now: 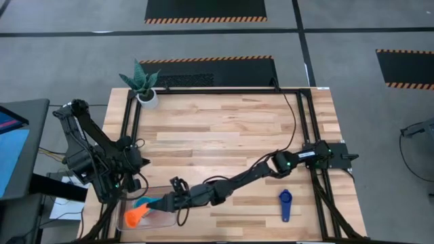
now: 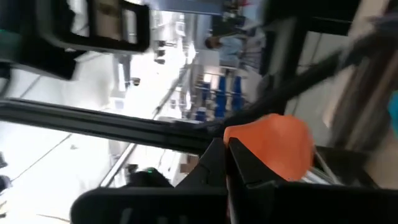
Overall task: Nest measuring cups in basket
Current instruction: Stack the orange measuring cup on top of the light blue measuring cup in the transparent bin, then stack the dark blue measuring cup on top of the orange measuring cup in the transparent bin
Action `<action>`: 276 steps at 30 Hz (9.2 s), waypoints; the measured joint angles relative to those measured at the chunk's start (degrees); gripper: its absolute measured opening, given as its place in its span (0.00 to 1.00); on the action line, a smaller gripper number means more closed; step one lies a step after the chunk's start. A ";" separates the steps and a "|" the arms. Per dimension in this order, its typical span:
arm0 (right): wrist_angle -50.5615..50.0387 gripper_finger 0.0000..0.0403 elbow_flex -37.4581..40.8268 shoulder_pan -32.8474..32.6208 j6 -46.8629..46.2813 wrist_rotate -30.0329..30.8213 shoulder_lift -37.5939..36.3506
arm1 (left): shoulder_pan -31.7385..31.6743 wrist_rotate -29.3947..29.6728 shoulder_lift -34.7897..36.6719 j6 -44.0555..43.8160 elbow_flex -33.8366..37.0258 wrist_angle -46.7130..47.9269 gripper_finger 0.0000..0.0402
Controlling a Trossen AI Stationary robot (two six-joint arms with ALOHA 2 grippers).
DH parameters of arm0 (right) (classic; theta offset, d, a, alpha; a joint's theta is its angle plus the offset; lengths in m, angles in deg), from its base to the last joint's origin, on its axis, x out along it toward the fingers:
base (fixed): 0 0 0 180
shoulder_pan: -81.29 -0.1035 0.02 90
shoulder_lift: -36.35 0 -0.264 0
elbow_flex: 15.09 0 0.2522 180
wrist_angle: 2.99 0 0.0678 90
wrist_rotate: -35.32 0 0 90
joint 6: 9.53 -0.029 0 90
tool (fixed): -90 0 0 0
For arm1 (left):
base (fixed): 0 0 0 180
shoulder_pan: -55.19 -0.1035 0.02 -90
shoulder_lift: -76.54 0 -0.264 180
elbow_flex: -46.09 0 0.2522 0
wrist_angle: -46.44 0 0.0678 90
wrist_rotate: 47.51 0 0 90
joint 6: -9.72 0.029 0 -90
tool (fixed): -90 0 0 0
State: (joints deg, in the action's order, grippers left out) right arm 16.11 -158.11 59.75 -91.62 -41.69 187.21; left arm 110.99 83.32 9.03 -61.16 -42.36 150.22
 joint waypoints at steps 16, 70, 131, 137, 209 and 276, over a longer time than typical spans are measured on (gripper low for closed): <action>-3.53 0.01 -0.17 0.69 -1.54 3.63 0.06 | 0.02 0.07 0.00 0.20 0.00 0.01 0.03; -5.81 0.10 -0.14 0.70 -5.09 7.81 0.03 | 0.02 0.35 0.00 1.29 0.00 -0.01 0.03; 31.46 0.25 -2.94 -2.41 42.93 -22.21 -2.41 | -0.01 -4.67 0.02 -3.35 0.00 0.01 0.03; 21.03 0.22 -3.05 -0.89 40.75 -31.19 -6.29 | -0.01 -4.58 0.02 -6.60 0.00 -0.03 0.03; -83.73 0.46 81.34 -31.49 -24.75 -5.81 -73.13 | -11.28 6.41 -12.31 -3.07 0.02 -5.89 0.03; -47.03 0.01 -4.52 4.68 58.61 -0.95 -9.80 | 9.85 -10.00 -11.43 -28.42 0.37 0.01 0.00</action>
State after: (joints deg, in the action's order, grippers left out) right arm -30.93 -162.62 64.43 -33.01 -42.64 177.41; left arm 120.84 73.32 -2.40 -89.59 -41.99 150.22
